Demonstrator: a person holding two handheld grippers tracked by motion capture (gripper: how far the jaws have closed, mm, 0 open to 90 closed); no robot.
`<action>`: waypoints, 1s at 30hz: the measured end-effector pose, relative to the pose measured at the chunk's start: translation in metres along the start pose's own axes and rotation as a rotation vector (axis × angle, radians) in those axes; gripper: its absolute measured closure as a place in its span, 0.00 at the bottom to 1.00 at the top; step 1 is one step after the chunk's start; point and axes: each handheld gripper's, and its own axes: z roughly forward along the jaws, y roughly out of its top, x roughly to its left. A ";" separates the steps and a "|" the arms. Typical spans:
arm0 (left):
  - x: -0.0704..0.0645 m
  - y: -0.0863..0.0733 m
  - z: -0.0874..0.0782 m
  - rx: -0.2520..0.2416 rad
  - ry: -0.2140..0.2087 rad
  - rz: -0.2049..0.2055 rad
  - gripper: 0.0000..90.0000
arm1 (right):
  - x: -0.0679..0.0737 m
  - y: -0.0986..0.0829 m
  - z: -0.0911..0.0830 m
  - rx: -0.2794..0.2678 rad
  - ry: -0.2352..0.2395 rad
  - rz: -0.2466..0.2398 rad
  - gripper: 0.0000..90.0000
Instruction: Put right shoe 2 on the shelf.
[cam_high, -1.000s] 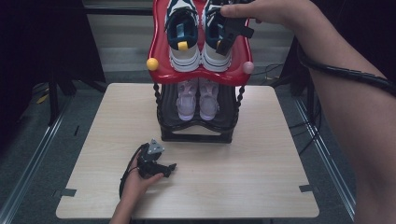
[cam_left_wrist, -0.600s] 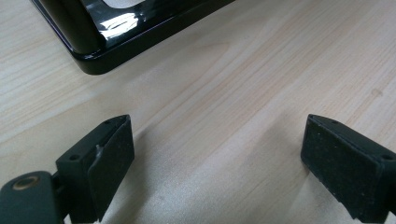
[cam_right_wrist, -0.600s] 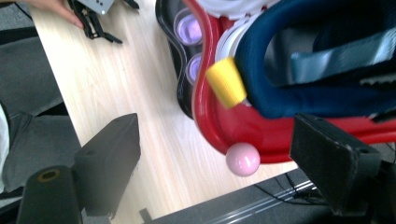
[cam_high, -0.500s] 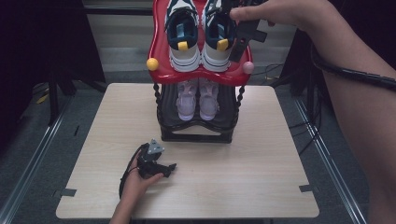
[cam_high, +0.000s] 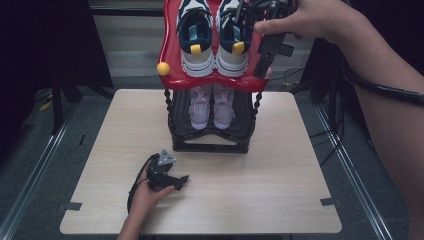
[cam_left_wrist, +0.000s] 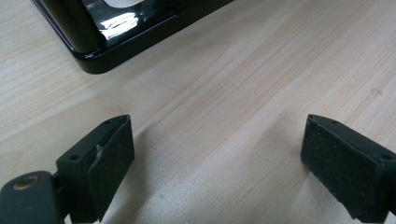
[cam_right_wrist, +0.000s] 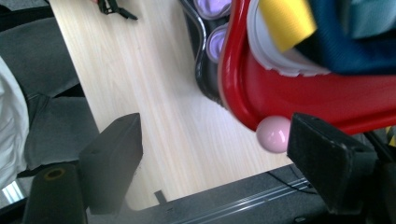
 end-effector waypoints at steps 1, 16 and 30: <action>0.000 0.000 0.000 0.000 0.000 0.000 0.10 | 0.001 -0.001 0.000 -0.003 0.004 0.003 0.20; 0.001 0.000 0.000 -0.002 -0.002 0.001 0.10 | 0.010 -0.027 0.007 0.036 0.010 0.009 0.21; 0.001 0.000 0.000 -0.001 -0.002 0.002 0.10 | 0.020 -0.050 0.023 0.055 -0.006 0.009 0.21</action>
